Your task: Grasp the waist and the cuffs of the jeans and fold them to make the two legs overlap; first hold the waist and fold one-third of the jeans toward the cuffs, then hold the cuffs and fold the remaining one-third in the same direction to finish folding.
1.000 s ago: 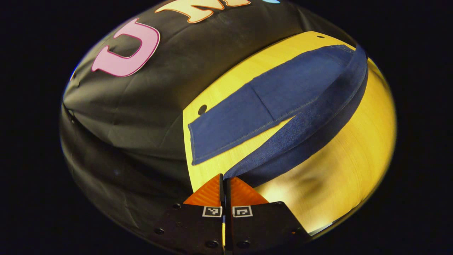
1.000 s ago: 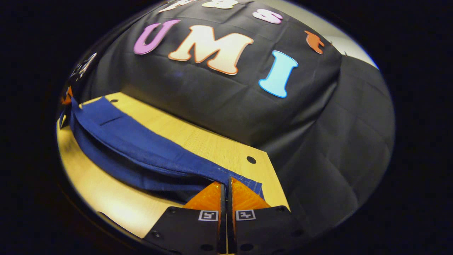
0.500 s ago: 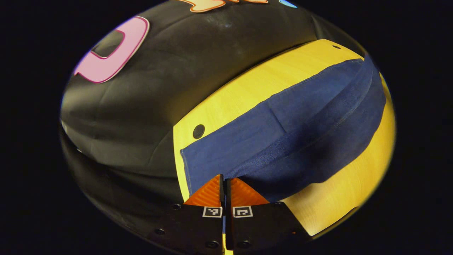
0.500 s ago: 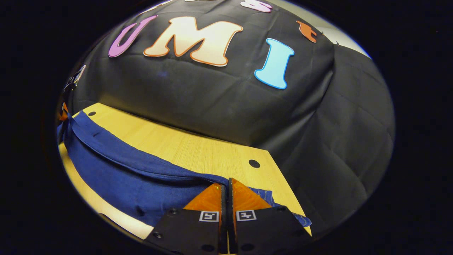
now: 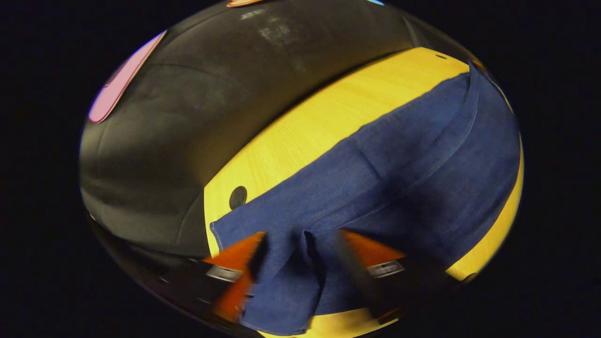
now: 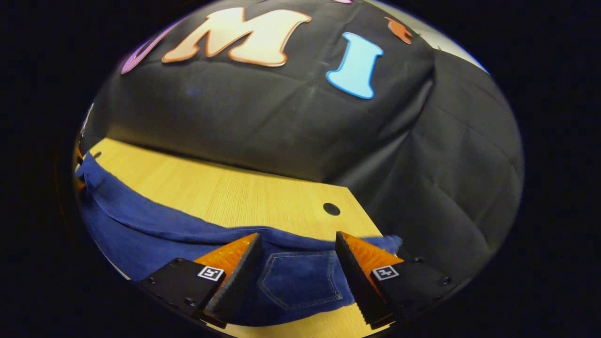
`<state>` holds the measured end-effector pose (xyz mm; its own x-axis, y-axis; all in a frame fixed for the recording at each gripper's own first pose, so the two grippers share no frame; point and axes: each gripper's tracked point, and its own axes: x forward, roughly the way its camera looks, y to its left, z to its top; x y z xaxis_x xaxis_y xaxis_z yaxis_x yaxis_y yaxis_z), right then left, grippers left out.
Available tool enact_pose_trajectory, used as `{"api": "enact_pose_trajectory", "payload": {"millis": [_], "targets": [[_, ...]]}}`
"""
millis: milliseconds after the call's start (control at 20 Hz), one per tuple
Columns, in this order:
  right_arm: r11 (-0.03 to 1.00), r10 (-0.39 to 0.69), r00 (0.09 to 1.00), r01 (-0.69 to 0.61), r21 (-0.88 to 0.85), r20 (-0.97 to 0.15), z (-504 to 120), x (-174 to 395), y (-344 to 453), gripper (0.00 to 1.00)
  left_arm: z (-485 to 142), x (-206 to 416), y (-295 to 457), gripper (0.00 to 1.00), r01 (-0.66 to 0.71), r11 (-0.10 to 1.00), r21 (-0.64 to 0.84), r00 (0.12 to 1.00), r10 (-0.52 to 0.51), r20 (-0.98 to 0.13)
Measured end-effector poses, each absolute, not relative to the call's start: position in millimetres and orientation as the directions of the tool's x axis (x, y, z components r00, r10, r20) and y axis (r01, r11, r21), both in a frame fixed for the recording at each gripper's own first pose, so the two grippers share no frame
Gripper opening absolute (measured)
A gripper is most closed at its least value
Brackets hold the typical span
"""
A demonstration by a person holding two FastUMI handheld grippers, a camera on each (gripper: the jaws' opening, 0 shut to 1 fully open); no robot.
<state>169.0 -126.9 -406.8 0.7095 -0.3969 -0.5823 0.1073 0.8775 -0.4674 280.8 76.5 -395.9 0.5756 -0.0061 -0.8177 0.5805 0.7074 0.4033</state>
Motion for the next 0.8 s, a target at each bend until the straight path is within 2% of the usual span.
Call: {"api": "enact_pose_trajectory", "payload": {"millis": [50,100,400,500,600,750,800], "targets": [[0.878,-0.407,0.717,0.134,-0.460,-0.566,-395,165,-136,1.00,-384,285,72,0.93,0.543,0.736,0.403,0.611,-0.018,-0.791],[0.878,-0.415,0.720,0.158,-0.452,-0.556,-390,158,-149,0.99,-377,286,69,0.95,0.505,0.765,0.399,0.641,-0.023,-0.768],[0.879,-0.477,0.639,0.335,-0.340,-0.603,-387,106,-243,0.99,-325,263,46,0.95,0.378,0.870,0.315,0.722,-0.064,-0.689],[0.865,-0.498,0.598,0.395,-0.309,-0.628,-397,89,-277,1.00,-298,250,20,0.95,0.363,0.901,0.237,0.751,-0.132,-0.647],[0.857,-0.491,0.561,0.450,-0.252,-0.667,-416,77,-301,1.00,-273,234,0,0.95,0.359,0.919,0.163,0.767,-0.190,-0.613],[0.830,-0.456,0.488,0.535,-0.158,-0.744,-452,62,-319,1.00,-242,203,-15,0.95,0.327,0.941,0.086,0.778,-0.216,-0.590],[0.820,-0.430,0.472,0.561,-0.114,-0.770,-465,61,-321,0.96,-235,193,-19,0.95,0.314,0.947,0.063,0.782,-0.220,-0.583]]}}
